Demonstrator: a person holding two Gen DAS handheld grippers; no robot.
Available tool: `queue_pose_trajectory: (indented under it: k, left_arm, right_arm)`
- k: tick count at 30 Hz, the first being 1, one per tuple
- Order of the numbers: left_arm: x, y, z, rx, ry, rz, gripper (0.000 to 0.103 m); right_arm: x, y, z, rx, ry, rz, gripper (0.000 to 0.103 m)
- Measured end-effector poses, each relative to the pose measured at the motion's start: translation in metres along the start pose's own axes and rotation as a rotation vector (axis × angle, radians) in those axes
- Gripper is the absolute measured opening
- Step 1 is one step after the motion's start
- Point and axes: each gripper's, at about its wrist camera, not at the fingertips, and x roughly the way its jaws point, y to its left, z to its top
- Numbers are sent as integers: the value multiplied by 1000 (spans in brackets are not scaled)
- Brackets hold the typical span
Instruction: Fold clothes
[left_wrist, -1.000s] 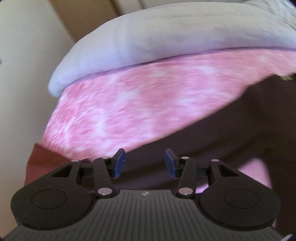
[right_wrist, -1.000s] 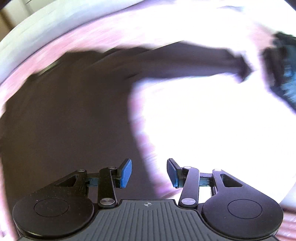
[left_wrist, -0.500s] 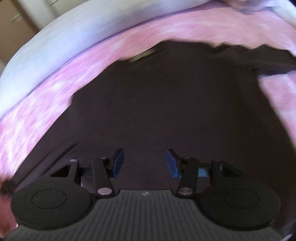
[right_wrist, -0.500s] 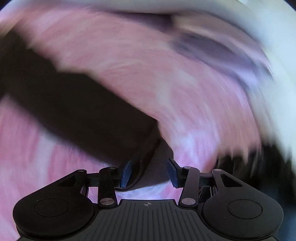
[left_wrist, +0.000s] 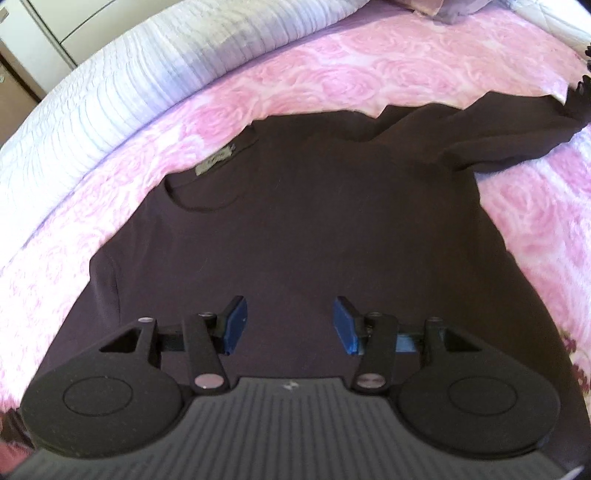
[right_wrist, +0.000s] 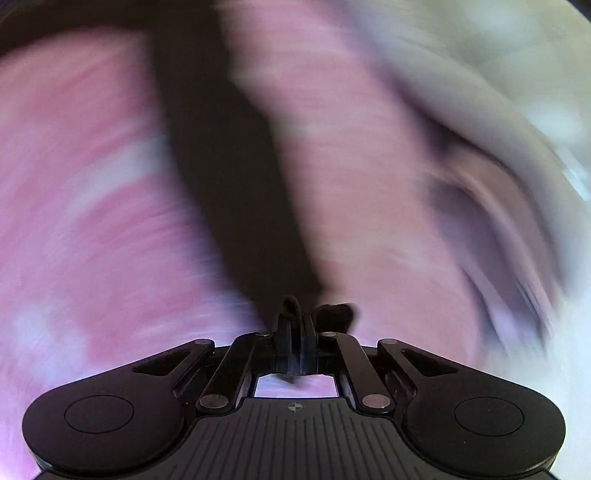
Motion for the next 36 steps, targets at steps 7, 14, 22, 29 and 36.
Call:
queue_pose_trajectory:
  k: [7,14,22,29,36]
  left_arm:
    - [-4,-10,5,-31,-1,-37,47]
    - [-3,-37,20,53,-62,-83,48]
    - [38,-82,70,298,-156,-146,48]
    - [97,-89,165,418,-226,-228,46]
    - [164,-121,219,542,-83,-359,27]
  right_arm:
    - [12,-73,-2,377,172,-218,21]
    - [6,-69,-11,478,100,-192,38]
    - [-5,-38,17,500,-11,258,41]
    - [32,-60,46,453,-63,350,42]
    - [98,-93,49,422,31,446,43]
